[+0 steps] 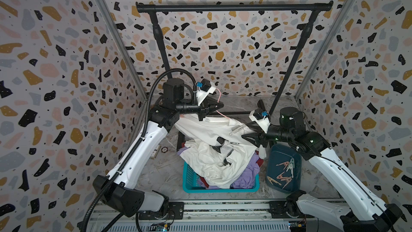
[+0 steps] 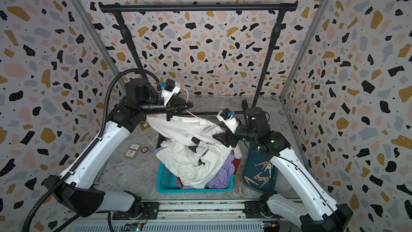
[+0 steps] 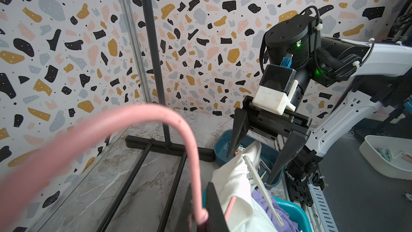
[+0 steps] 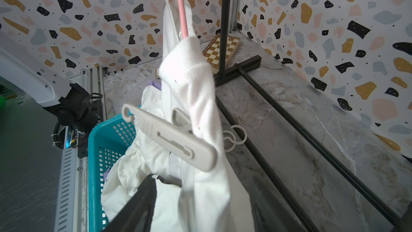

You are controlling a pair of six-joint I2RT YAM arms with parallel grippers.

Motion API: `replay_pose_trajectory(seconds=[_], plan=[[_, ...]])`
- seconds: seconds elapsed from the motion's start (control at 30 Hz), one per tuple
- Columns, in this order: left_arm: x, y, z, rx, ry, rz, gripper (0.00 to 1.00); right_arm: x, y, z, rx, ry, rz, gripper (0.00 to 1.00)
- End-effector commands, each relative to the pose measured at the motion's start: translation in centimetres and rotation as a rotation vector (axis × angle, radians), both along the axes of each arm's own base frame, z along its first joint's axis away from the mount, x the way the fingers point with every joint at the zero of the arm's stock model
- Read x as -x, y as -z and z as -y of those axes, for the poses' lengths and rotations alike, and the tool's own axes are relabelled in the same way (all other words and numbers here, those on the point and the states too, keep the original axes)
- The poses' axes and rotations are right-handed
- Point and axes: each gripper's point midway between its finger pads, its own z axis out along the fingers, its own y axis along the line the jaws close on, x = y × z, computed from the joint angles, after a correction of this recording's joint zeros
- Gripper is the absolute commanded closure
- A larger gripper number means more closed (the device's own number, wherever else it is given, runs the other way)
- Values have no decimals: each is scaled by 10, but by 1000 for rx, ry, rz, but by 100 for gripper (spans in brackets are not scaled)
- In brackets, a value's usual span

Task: Use clothespins to secure the t-shirt on both sides of the hanger
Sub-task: Adjust the hanger.

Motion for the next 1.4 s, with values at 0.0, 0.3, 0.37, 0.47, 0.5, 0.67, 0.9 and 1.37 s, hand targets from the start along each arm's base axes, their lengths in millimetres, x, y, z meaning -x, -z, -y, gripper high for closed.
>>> replay_pose_trajectory(seconds=[0.0, 0.3, 0.37, 0.47, 0.5, 0.67, 0.9, 1.37], plan=[[12, -36, -6, 53, 22, 110, 100, 6, -12, -4, -3, -30, 12, 38], [11, -38, -8, 54, 8, 116, 100, 5, -4, -16, 22, -61, -46, 57], [10, -38, -8, 54, 4, 120, 100, 5, -4, -18, 22, -66, -54, 60], [9, -39, -10, 56, -7, 121, 100, 6, -1, -20, 27, -72, -64, 64], [9, -40, -11, 59, -8, 119, 100, 5, 0, -20, 30, -70, -66, 65], [10, -40, -12, 60, -2, 127, 100, -1, 2, -13, 56, -16, -49, 51], [11, -41, -14, 58, -1, 139, 100, -7, 6, -10, 74, 28, -56, 59], [-11, -44, -17, 124, -122, 132, 100, -6, 1, -13, 60, 15, -50, 90]])
